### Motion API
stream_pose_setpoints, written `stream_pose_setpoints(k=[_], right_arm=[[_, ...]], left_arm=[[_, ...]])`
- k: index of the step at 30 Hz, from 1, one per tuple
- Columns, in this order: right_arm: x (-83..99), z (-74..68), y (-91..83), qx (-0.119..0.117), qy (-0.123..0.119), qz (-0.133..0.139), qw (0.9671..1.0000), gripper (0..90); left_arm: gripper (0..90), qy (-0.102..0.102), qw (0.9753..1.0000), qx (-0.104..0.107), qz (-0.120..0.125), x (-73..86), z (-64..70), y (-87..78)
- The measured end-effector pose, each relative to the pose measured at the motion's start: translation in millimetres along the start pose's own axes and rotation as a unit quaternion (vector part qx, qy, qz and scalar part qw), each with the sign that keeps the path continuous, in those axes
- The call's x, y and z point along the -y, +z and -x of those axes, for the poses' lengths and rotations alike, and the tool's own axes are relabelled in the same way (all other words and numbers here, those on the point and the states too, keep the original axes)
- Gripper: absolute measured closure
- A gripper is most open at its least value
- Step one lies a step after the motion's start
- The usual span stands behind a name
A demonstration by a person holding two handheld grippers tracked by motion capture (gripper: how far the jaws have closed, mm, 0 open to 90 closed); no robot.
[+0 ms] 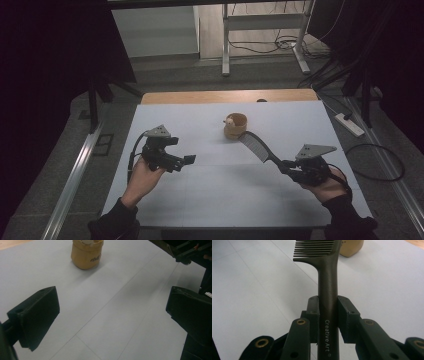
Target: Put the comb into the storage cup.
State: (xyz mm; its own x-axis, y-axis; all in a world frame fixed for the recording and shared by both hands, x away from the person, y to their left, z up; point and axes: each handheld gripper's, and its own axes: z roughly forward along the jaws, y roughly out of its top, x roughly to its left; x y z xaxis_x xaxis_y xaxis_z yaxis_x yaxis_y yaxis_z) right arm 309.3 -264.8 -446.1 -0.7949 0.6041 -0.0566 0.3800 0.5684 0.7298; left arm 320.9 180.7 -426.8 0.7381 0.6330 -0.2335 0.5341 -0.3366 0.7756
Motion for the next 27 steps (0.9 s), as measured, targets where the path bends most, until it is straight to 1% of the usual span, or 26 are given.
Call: stream_pose_setpoints(k=[4,14,27], right_arm=[[-0.8,-2.4,1.4,-0.001,-0.006,0.0,1.0,72.6],[-4.0,-8.6,2.7,-0.003,-0.018,0.007,0.9998,72.6],[-7.3,-15.8,5.6,-0.008,-0.037,0.014,0.9992,72.6]], left_arm=[[0.0,0.001,1.0,0.009,0.001,-6.0,-0.6,4.8],[0.0,0.01,0.9997,0.023,0.001,-20.3,-2.5,11.8],[0.0,0.002,0.9991,0.043,0.001,-31.2,-5.3,24.7]])
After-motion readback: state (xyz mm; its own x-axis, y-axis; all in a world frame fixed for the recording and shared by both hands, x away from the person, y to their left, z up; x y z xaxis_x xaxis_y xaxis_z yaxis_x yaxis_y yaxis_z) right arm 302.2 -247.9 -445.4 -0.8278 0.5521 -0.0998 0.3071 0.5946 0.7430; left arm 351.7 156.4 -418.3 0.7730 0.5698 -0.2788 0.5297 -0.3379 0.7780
